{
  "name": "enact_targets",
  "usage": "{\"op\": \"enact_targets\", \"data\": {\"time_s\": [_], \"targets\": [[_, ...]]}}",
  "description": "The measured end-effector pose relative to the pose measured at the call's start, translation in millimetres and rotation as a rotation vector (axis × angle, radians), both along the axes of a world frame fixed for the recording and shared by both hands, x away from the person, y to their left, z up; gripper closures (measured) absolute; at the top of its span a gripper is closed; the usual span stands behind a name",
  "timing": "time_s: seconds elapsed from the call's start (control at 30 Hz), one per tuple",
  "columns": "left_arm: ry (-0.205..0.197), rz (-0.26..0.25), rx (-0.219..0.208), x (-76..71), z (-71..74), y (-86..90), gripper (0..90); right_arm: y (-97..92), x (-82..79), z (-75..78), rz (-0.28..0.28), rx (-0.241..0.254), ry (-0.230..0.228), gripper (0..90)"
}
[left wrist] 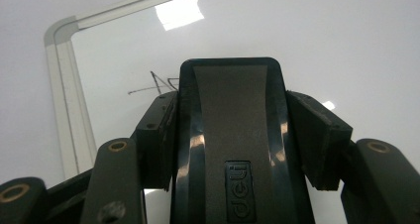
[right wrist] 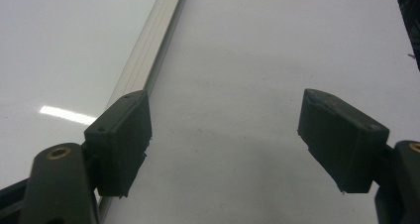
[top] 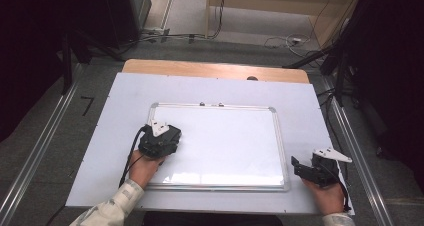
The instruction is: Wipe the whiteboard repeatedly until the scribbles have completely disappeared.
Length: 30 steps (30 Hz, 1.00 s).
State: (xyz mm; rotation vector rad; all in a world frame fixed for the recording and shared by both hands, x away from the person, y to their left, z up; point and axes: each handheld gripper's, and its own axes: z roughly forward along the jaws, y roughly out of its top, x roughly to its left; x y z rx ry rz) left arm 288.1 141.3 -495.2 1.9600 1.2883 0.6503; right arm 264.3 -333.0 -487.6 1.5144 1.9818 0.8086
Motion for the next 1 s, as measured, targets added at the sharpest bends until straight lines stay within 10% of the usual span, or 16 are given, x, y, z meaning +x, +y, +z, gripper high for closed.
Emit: {"op": "enact_targets", "data": {"time_s": [1.0], "targets": [[-0.011, 0.019, 0.003, -2.6, -1.6, 9.6, 41.7, -0.1, -1.1, 0.8, 0.002, -0.002, -0.004, 19.7]]}}
